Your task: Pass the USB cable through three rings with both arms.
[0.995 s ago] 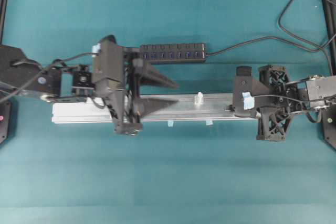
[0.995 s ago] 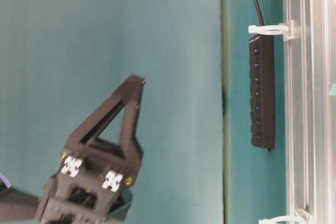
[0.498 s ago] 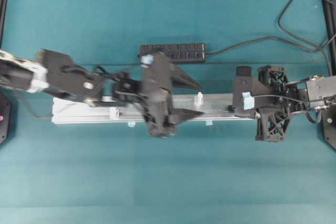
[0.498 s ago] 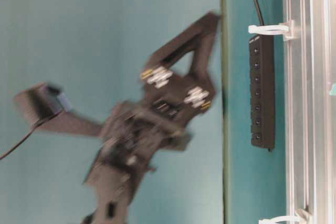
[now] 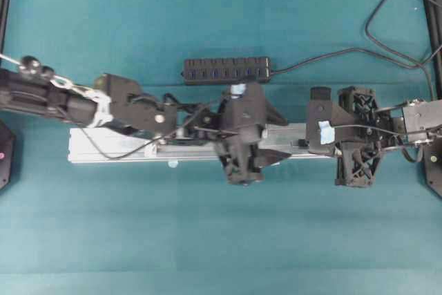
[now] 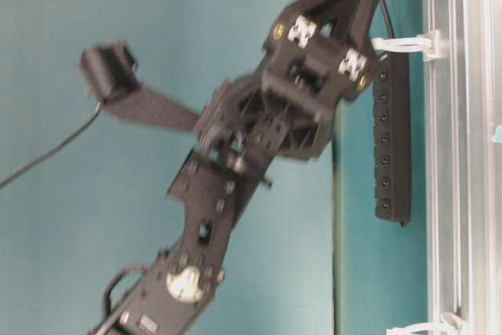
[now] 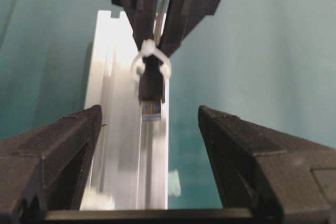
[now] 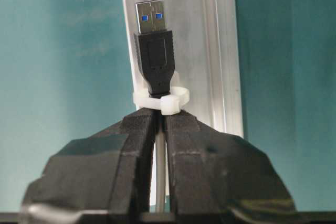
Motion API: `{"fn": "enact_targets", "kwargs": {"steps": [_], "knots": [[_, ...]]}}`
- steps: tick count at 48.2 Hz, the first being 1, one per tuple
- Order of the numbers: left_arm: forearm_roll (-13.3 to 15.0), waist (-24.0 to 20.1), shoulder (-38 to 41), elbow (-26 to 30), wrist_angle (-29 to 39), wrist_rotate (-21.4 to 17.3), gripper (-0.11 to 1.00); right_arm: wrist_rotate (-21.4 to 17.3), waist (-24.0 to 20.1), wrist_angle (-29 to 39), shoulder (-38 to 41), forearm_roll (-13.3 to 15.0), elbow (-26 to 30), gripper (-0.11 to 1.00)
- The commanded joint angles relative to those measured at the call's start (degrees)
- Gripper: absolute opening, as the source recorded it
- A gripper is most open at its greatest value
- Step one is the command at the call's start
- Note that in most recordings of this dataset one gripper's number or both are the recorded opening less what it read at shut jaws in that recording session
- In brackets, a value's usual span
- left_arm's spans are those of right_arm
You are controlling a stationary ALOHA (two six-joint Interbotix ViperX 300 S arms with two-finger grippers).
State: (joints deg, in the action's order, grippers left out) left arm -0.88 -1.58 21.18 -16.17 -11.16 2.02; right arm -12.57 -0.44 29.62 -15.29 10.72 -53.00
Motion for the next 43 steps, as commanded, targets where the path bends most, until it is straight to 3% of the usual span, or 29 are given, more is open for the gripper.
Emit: {"fn": "enact_targets", "kwargs": {"steps": [1, 21, 43], "knots": [[0.0, 0.0, 1.0, 2.5, 1.7, -0.1, 0.81, -0.8, -0.1, -0.4, -0.4, -0.1, 0.3, -0.07], [-0.2, 0.1, 3.4, 4.9, 3.3, -0.4, 0.80, -0.8, -0.1, -0.4, -0.4, -0.1, 0.4, -0.07], [-0.1, 0.1, 4.0, 4.9, 0.6, -0.4, 0.69, -0.9, -0.1, -1.2, -0.4, -0.1, 0.3, -0.07]]}}
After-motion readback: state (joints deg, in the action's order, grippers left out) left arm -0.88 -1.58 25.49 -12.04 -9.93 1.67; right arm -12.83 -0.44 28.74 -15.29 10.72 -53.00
